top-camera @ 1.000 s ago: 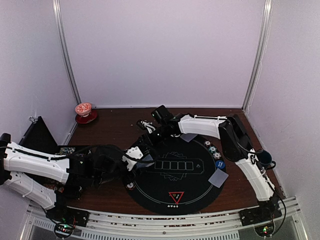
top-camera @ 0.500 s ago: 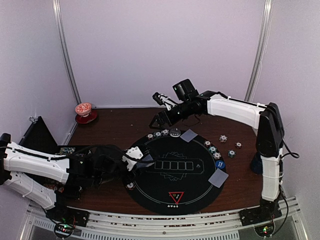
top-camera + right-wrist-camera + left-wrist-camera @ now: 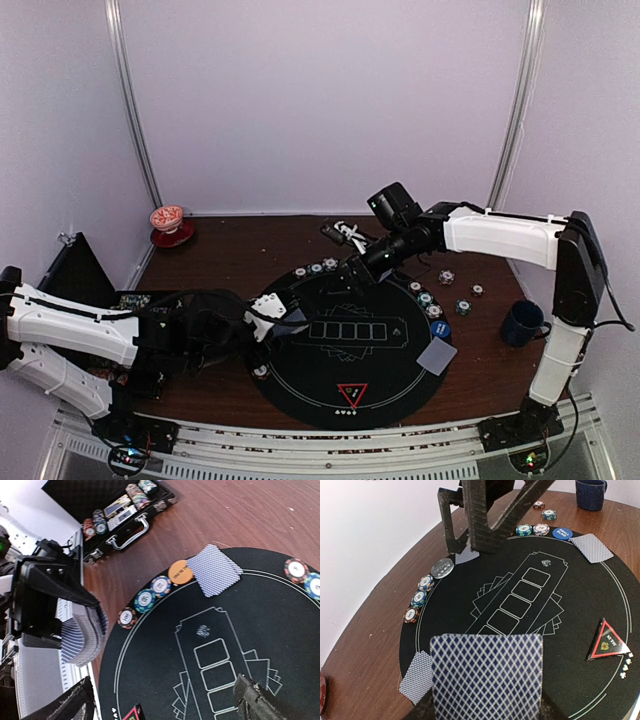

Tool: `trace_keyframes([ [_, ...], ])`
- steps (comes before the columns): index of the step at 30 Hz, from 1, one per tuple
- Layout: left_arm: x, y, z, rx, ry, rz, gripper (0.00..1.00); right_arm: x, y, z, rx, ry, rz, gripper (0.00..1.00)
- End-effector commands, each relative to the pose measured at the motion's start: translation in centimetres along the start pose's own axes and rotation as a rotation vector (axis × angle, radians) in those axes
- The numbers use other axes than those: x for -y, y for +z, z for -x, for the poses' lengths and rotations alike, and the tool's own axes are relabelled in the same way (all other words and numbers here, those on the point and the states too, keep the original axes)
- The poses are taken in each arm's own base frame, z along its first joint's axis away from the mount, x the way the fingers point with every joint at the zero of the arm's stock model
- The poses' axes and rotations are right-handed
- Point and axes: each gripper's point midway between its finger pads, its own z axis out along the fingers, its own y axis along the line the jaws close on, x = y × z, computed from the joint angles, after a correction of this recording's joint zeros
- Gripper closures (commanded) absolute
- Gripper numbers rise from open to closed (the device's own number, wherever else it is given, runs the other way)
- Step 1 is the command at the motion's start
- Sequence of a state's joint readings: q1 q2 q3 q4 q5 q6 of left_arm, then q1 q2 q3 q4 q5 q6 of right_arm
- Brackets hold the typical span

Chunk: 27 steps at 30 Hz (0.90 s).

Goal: Distribute texas hold em gaming equipment
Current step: Pick up the poker card from the face-down deck piles.

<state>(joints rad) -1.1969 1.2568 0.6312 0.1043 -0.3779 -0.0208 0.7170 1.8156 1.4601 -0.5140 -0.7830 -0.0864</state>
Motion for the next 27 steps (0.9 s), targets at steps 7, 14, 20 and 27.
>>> trace_keyframes([
  [7, -0.2, 0.1, 1.3, 0.047, -0.021, 0.007, 0.48, -5.0, 2.7, 1.7, 0.052, -0.057, 0.152, 0.04],
  [14, -0.1, 0.1, 1.3, 0.047, -0.017, 0.005, 0.48, -5.8, 5.5, 1.1, 0.014, -0.042, 0.162, 0.04],
  [20, -0.1, 0.2, 1.2, 0.044, -0.016, 0.005, 0.48, -6.1, 7.4, 0.9, -0.008, -0.03, 0.126, 0.06],
  [27, -0.1, 0.3, 1.2, 0.042, -0.016, 0.006, 0.48, -5.3, 8.0, 1.1, 0.0, 0.017, 0.087, 0.11],
])
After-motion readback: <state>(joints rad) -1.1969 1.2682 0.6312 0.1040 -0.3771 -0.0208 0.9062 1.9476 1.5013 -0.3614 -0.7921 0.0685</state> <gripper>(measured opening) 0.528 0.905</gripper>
